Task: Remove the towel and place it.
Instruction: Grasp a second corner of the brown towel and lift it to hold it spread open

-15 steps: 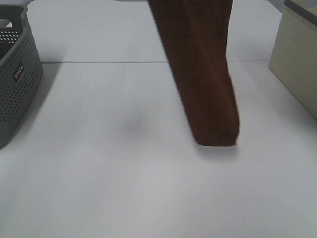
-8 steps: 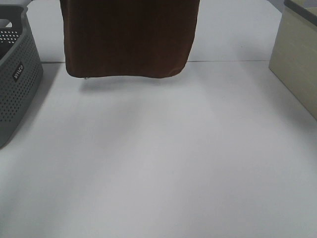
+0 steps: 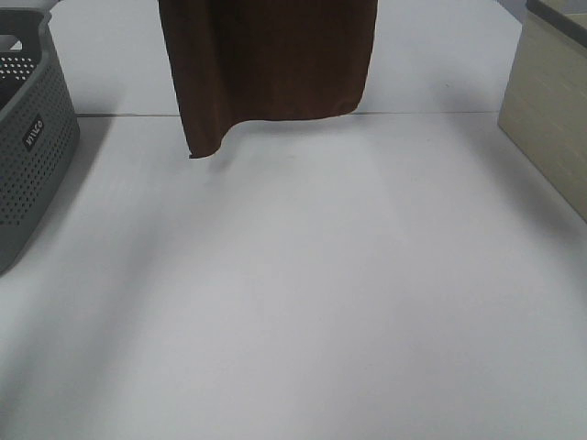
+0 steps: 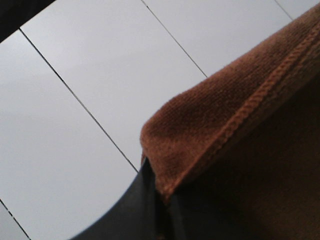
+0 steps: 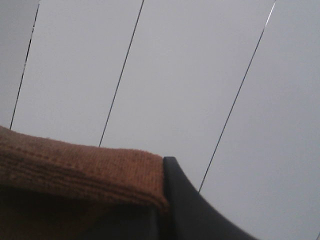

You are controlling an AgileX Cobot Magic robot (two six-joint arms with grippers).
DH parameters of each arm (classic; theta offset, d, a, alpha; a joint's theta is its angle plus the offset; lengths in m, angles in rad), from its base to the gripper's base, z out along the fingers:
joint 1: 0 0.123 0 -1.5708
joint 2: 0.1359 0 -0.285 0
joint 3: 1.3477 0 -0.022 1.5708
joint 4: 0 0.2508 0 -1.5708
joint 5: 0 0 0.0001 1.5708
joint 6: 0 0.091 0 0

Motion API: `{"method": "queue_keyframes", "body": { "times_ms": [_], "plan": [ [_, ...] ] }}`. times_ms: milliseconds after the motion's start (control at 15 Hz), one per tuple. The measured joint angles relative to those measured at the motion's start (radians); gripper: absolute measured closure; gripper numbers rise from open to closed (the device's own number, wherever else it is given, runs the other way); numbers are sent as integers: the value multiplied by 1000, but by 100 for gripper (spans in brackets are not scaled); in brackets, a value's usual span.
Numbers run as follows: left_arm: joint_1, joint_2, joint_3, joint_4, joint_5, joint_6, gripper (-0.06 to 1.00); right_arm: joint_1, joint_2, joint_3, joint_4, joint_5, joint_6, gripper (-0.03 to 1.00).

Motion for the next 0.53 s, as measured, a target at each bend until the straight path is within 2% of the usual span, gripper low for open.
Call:
{"method": "queue_keyframes", "body": {
  "times_ms": [67,200,400,533],
  "plan": [
    [5,55,-22,0,-85,0,94,-21,33,0,25,-44,0,96],
    [7,139,-119,0,-112,0,94,-44,68,0,47,-62,0,96],
    [9,255,-306,17,-73,0,94,-62,91,0,76,-85,-3,96],
    [24,299,-366,30,-37,0,94,-73,93,0,79,-108,-4,96]
  ]
}}
